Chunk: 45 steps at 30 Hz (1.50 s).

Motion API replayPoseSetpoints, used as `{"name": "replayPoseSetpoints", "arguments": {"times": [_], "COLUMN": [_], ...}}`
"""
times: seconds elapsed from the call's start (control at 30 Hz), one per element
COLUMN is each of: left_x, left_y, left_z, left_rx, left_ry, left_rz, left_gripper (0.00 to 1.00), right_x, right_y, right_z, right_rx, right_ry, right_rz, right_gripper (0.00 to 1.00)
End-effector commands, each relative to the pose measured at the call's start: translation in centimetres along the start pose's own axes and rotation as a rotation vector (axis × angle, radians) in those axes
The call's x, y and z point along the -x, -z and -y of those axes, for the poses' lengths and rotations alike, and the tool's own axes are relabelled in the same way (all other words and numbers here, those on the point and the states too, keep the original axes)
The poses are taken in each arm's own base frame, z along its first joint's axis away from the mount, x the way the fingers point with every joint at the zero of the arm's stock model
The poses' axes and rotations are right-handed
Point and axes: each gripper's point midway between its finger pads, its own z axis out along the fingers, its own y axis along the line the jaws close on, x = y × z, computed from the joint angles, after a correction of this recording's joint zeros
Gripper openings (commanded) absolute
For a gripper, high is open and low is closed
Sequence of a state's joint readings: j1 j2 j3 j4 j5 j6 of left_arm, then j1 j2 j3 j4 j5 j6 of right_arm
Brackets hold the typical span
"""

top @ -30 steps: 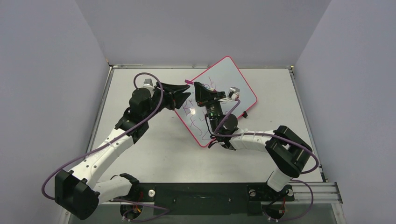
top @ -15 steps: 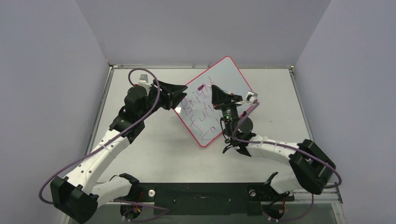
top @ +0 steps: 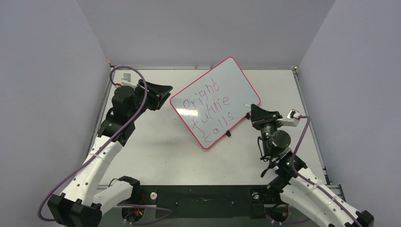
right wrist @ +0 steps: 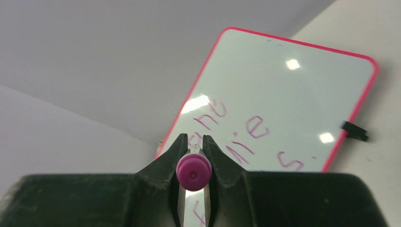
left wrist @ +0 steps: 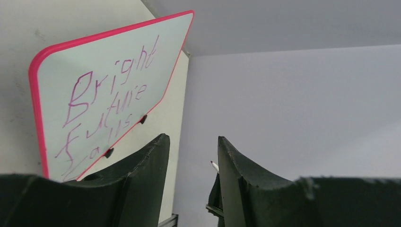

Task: Write a sentence on the whiteboard
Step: Place the whiteboard marker at the center of the board, then reset both arms

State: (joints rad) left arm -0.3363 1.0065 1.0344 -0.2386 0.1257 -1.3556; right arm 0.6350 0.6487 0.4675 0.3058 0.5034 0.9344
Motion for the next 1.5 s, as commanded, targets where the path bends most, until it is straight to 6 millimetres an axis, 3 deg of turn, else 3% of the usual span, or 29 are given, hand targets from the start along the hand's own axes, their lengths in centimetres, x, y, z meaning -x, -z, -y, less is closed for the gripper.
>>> {"name": "replayPoseSetpoints", "arguments": {"times": [0.0,0.03,0.13,0.2,0.3,0.57,0.63,0.8,0.83,0.87,0.9,0.93,1.0,1.27,1.47], "left_x": [0.6,0.7,0.4,-0.1,-1.6,-5.1,-5.6,-6.6,-6.7,-6.8,-6.8,-6.9,-6.9,-7.0,-7.0], "left_y": [-0.1,-0.3,-0.7,-1.1,-1.3,-1.6,-1.7,-2.1,-2.1,-2.1,-2.1,-2.1,-2.0,-2.0,-2.0], "left_z": [-1.2,-2.1,-3.8,-4.7,-5.0,-5.2,-5.7,-6.5,-6.6,-6.7,-6.7,-6.8,-6.9,-7.7,-7.9], "left_rx": [0.034,0.063,0.099,0.099,0.061,-0.009,-0.008,-0.002,0.0,0.003,0.003,0.005,0.01,0.025,0.03], "left_ry": [-0.167,-0.222,-0.319,-0.395,-0.556,-0.718,-0.724,-0.73,-0.729,-0.729,-0.73,-0.731,-0.731,-0.738,-0.747], "left_rz": [0.022,0.023,0.006,-0.017,-0.067,-0.184,-0.208,-0.258,-0.262,-0.266,-0.266,-0.269,-0.27,-0.281,-0.279], "left_gripper": [0.39,0.39,0.39,0.39,0.39,0.39,0.39,0.39,0.39,0.39,0.39,0.39,0.39,0.39,0.39], "right_x": [-0.5,-0.2,-0.3,-1.4,-2.6,-1.0,-2.3,-7.9,-9.0,-9.5,-10.0,-9.9,-9.1,-4.3,-3.4], "right_y": [2.3,3.2,4.7,5.0,5.2,5.2,5.8,8.2,8.8,9.0,9.1,9.0,8.4,4.7,3.6], "right_z": [6.8,9.3,13.2,14.6,15.5,15.5,16.5,19.4,20.1,20.6,20.9,21.2,21.0,18.2,17.0], "right_rx": [-0.283,-0.381,-0.53,-0.556,-0.585,-0.647,-0.677,-0.748,-0.767,-0.769,-0.775,-0.781,-0.773,-0.684,-0.609], "right_ry": [0.212,0.293,0.397,0.404,0.4,0.471,0.463,0.373,0.357,0.35,0.331,0.325,0.324,0.441,0.436], "right_rz": [-0.087,-0.091,-0.123,-0.182,-0.255,-0.274,-0.347,-0.635,-0.696,-0.714,-0.737,-0.732,-0.705,-0.533,-0.452], "right_gripper": [0.0,0.0,0.0,0.0,0.0,0.0,0.0,0.02,0.07,0.28,0.4,0.63,0.78,0.84,0.85]}}
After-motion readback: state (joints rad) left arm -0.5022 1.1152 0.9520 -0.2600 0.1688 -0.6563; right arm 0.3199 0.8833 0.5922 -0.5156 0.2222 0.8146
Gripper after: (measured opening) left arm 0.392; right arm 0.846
